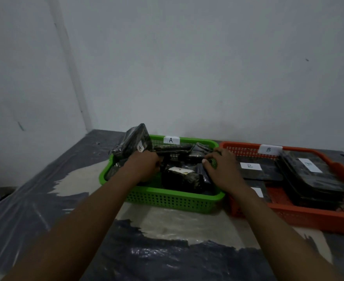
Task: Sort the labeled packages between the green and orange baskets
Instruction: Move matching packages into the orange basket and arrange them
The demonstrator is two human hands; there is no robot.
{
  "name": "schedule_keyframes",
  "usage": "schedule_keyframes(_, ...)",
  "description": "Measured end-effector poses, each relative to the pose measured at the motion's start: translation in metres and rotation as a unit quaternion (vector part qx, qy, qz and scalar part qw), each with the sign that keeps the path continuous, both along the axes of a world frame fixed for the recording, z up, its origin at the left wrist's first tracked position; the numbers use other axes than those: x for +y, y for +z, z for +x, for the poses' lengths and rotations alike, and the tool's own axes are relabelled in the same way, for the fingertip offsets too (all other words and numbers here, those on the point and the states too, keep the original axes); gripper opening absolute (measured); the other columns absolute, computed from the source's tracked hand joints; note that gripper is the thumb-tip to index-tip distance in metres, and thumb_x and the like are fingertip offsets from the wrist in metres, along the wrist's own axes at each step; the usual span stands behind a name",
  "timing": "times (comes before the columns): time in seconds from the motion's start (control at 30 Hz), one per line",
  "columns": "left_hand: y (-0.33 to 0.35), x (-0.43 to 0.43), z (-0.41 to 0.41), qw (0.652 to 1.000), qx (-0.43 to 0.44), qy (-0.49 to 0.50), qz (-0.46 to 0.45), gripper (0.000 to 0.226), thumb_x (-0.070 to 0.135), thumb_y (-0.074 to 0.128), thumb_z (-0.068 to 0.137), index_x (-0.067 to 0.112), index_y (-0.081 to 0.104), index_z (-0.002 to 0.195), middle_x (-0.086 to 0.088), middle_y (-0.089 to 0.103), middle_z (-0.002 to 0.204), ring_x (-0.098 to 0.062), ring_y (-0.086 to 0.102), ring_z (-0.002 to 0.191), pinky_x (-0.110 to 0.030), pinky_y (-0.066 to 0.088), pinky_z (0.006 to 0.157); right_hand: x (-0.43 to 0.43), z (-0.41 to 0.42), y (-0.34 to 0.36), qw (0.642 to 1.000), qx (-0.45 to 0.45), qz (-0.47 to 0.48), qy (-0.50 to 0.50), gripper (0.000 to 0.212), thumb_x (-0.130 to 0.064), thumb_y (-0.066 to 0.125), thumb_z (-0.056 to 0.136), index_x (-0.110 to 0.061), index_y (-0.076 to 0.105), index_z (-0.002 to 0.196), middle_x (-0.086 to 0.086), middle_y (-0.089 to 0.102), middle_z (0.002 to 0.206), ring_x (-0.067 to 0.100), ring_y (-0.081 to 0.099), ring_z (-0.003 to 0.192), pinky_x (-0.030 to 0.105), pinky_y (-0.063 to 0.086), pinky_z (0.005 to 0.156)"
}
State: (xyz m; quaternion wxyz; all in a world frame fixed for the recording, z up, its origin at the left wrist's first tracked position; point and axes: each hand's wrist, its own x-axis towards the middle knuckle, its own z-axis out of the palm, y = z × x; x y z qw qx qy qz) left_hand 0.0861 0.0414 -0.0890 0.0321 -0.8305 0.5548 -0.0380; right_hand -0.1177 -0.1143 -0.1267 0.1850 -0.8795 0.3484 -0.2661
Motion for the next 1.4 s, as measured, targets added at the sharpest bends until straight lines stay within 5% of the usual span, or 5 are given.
schedule_keyframes(0.33,-0.014,-0.033,0.001,0.997,-0.074,0.018,0.012,0.027,0.024,0.058,0.095,0.015,0.059,0.121,-0.007,0.066,0.120,-0.028,0.064,0.110,-0.039,0.044,0.095,0.004,-0.004,0.002,0.999,-0.032,-0.001,0.000,0.022,-0.034,0.058,0.098,-0.019,0.071,0.110,0.005,0.048,0.140,0.022,0.032,0.137,0.036,0.027,0.113)
schedule_keyframes(0.53,-0.015,-0.038,0.016,0.999,-0.032,0.012,-0.039,0.082,0.030,0.067,0.090,0.021,0.020,0.156,-0.007,0.047,0.148,-0.031,0.056,0.124,-0.046,0.043,0.098,0.004,-0.004,0.001,0.999,-0.034,0.001,0.000,0.022,-0.036,0.059,0.098,-0.021,0.070,0.109,0.004,0.047,0.141,0.021,0.031,0.137,0.035,0.026,0.112)
schedule_keyframes(0.93,-0.019,-0.063,0.026,0.990,0.045,-0.039,0.125,0.075,0.019,0.063,0.091,0.048,0.028,0.151,-0.011,0.019,0.162,-0.043,0.010,0.146,-0.058,0.020,0.118,0.003,-0.005,-0.001,0.999,-0.043,0.002,-0.002,0.020,-0.035,0.060,0.097,-0.021,0.071,0.107,0.003,0.048,0.140,0.020,0.031,0.136,0.033,0.025,0.110)
schedule_keyframes(1.13,-0.018,-0.065,0.036,0.991,0.027,-0.115,0.069,0.059,0.033,0.066,0.089,0.037,0.046,0.144,-0.004,0.048,0.148,-0.027,0.034,0.140,-0.042,0.025,0.106,0.002,-0.004,-0.001,0.999,-0.046,0.008,-0.001,0.020,-0.036,0.060,0.096,-0.022,0.071,0.106,0.003,0.048,0.141,0.020,0.030,0.138,0.035,0.025,0.112)
schedule_keyframes(1.4,0.008,-0.044,0.050,0.986,0.059,-0.146,0.045,0.065,0.029,0.069,0.089,0.031,0.043,0.148,0.007,0.046,0.151,-0.017,0.041,0.139,-0.040,0.030,0.107,0.004,-0.005,0.000,0.999,-0.044,-0.003,0.001,0.020,-0.035,0.062,0.096,-0.021,0.071,0.107,0.003,0.050,0.138,0.020,0.033,0.135,0.032,0.025,0.108)
